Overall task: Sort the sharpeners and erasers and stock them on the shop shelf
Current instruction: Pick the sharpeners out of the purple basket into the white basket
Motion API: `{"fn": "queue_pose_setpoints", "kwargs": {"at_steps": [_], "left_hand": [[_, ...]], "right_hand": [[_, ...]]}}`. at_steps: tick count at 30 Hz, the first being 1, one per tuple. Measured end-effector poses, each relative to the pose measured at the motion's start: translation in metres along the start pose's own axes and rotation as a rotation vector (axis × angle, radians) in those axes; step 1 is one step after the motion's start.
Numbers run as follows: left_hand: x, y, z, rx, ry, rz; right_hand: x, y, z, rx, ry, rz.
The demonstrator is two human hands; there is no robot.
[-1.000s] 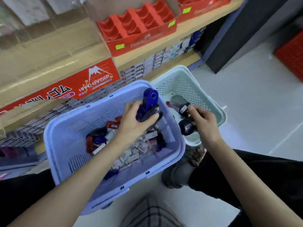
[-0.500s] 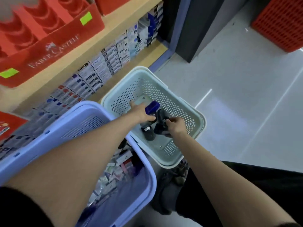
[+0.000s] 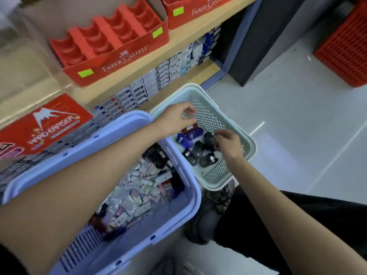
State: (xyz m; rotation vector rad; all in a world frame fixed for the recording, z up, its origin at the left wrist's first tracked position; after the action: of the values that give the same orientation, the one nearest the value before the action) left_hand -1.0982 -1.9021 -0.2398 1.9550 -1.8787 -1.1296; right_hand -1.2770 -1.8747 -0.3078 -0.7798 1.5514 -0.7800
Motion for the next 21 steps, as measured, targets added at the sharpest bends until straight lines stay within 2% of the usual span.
{"fn": "queue_pose_setpoints", "kwargs": {"at_steps": [3, 6, 9, 11, 13, 16, 18, 21], "left_hand": [[-0.074, -0.016, -0.047, -0.164, 0.17, 0.022], [-0.139, -0.068, -0.052, -0.169, 0.189, -0.059], [-0.178, -0.134, -0.029, -0.148, 0.102, -0.196], [-0.198, -0.187, -0.01, -0.111, 0.078, -0.336], [-0.216, -0.237, 0.005, -0.094, 0.126, -0.469], [-0.227, -0.283, 0.03, -0.159, 0.182, -0.593], [-0.217, -0.288, 0.039, -0.15, 0.207, -0.559], [-0.196, -0.292, 0.041, -0.015, 0.245, -0.49]], "right_hand": [[-0.042, -0.045, 0.019, 0.066, -0.101, -0.208], [-0.088, -0.073, 0.054, 0.026, -0.309, -0.346], [-0.123, -0.06, 0.108, -0.208, -0.612, -0.332], [-0.13, -0.03, 0.14, -0.483, -0.73, -0.3], [-0.124, 0.008, 0.165, -0.731, -0.761, -0.271], [-0.097, 0.062, 0.184, -0.797, -0.683, -0.087], [-0.082, 0.086, 0.195, -0.839, -0.646, -0.088], [-0.074, 0.107, 0.233, -0.911, -0.705, -0.214]]}}
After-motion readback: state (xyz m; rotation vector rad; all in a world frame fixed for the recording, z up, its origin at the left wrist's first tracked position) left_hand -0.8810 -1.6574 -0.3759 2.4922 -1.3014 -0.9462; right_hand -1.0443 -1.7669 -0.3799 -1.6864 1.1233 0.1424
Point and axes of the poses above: each hand's wrist, its own x-axis towards the middle knuckle, its own z-axis out of the palm, y = z × x, the point moved 9 cm from there along x, towards the middle knuckle, and after that the axes turned 15 degrees about x, right-handed, at the moved point
